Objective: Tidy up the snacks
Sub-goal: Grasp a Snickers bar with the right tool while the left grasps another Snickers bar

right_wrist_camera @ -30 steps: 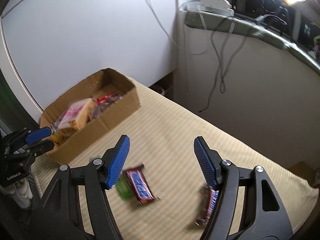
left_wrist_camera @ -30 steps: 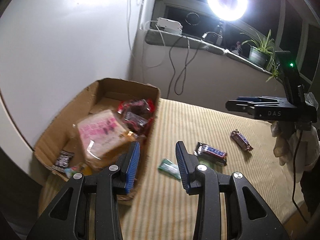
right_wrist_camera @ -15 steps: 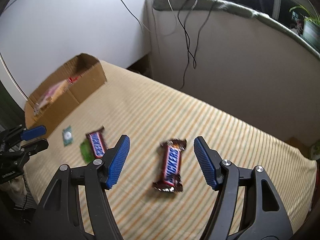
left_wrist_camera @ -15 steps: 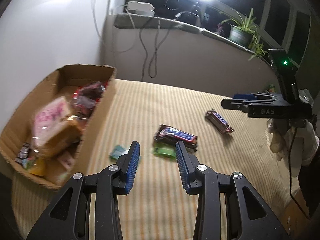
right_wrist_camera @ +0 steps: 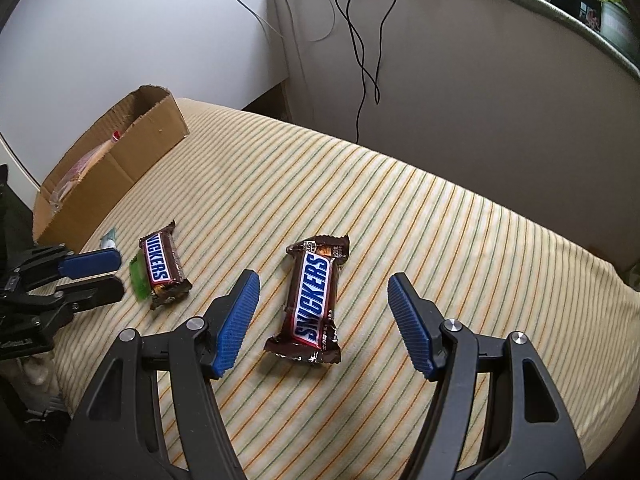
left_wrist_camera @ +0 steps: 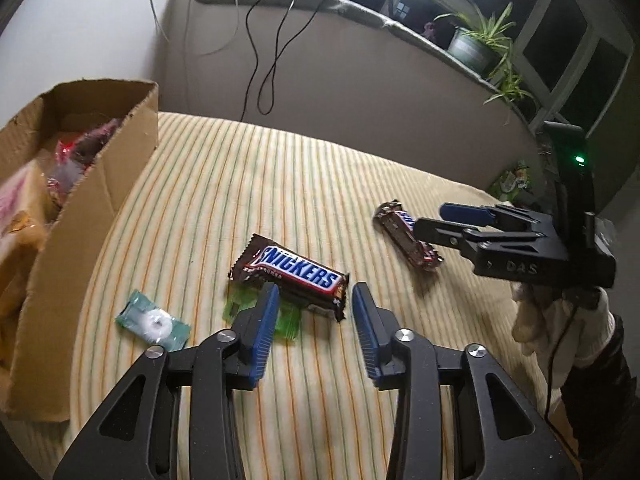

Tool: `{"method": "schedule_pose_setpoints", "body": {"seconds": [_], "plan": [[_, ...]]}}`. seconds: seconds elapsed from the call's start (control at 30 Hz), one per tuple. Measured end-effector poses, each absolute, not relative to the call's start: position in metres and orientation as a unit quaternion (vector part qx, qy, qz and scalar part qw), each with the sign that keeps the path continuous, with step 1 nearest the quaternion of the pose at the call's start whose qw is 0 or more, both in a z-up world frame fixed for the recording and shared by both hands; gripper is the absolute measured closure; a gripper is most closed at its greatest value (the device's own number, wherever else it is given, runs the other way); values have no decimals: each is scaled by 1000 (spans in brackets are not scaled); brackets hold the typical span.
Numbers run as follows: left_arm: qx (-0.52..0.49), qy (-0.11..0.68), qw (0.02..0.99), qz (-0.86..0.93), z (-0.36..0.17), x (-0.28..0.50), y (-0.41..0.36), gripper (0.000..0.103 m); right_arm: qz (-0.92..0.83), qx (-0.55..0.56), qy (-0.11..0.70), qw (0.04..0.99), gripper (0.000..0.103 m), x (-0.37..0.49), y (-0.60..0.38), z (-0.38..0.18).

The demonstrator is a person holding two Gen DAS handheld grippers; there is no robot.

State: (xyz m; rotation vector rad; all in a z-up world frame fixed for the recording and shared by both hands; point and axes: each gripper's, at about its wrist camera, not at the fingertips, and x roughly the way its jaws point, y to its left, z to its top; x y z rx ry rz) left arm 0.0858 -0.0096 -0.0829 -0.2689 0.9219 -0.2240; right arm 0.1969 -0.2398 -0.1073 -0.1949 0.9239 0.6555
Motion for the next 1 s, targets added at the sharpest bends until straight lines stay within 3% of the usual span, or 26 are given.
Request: {"method": "schedule_pose_setpoints", "body": {"seconds": [0.07, 0.47, 0.73, 1.0], "plan": [[-127, 445, 880, -103, -85, 92, -13, 55, 312, -89, 440, 837, 34, 197, -239, -109], [-92, 460, 877, -103, -93, 116, -37, 54, 320, -86, 451, 829, 34, 201, -227, -120], [-56, 464, 880, -88, -103, 119, -44, 55, 313, -103, 462, 823, 52, 203, -217, -130], [-42, 454, 886, -78, -104, 121, -46, 75, 302, -111, 462, 826, 71, 205, -219, -129]]}}
